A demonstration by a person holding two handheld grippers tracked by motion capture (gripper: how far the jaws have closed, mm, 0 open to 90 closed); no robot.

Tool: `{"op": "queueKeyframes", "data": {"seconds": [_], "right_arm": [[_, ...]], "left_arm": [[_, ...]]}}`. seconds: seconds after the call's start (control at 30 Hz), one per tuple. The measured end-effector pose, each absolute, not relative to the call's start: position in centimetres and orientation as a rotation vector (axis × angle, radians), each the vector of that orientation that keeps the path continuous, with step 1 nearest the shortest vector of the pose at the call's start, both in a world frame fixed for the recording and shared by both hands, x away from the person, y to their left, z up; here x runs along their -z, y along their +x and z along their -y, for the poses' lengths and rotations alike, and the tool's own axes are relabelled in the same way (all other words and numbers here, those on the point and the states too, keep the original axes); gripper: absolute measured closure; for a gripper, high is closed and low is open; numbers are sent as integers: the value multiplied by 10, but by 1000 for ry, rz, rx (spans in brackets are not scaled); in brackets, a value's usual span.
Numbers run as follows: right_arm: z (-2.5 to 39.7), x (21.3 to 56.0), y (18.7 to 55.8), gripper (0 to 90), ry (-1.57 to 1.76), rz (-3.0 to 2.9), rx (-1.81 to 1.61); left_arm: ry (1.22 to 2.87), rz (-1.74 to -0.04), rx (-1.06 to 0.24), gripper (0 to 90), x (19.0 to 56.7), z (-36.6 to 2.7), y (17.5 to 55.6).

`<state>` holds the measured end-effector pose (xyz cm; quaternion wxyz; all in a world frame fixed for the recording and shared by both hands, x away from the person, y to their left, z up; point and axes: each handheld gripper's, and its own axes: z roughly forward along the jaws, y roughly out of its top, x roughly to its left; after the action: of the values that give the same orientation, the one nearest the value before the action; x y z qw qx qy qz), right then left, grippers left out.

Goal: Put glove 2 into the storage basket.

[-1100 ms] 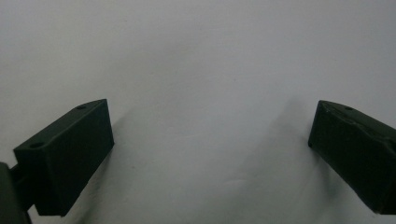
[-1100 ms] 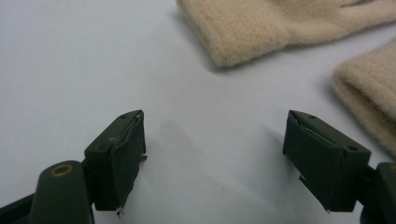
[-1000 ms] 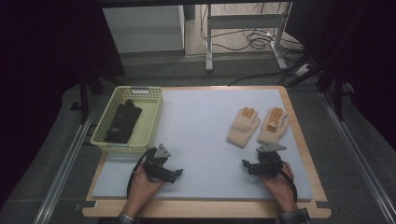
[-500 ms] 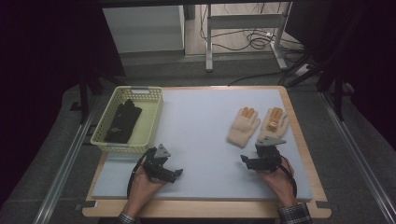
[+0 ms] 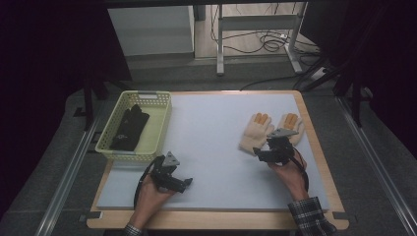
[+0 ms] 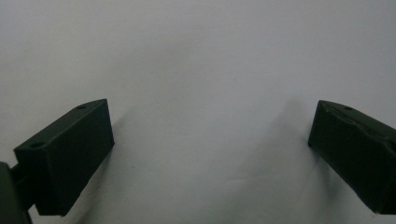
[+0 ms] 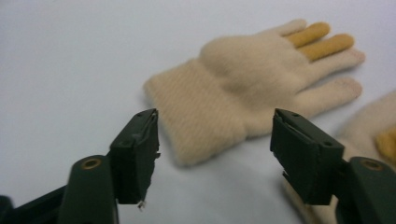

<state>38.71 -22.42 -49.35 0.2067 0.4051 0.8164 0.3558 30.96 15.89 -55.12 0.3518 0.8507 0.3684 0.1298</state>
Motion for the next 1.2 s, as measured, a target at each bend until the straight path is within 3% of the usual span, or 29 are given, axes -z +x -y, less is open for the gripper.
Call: {"op": "queueKeyframes", "data": {"seconds": [0.17, 0.3, 0.53, 0.7, 0.9, 1.1, 1.13, 1.2], "right_arm": [[219, 493, 409, 443, 1128, -2269, -953], [217, 493, 429, 456, 1157, -2255, -954], [213, 505, 459, 301, 1200, -2245, -951], [209, 518, 473, 260, 1201, -2300, -918], [200, 520, 471, 543, 1177, -2325, -887], [198, 516, 465, 623, 1144, -2328, -896], [199, 513, 463, 688, 1133, -2324, -910], [200, 505, 458, 727, 1118, -2314, -969]], "left_arm": [[2201, -953, -336, 0, 551, -159, 310], [2201, -953, -336, 0, 551, -159, 310], [2201, -953, -336, 0, 551, -159, 310], [2200, -954, -337, 0, 551, -159, 310], [2200, -953, -337, 0, 551, -159, 310], [2199, -954, -336, 0, 551, -159, 310], [2199, -954, -336, 0, 551, -159, 310], [2199, -955, -336, 0, 551, -159, 310]]}}
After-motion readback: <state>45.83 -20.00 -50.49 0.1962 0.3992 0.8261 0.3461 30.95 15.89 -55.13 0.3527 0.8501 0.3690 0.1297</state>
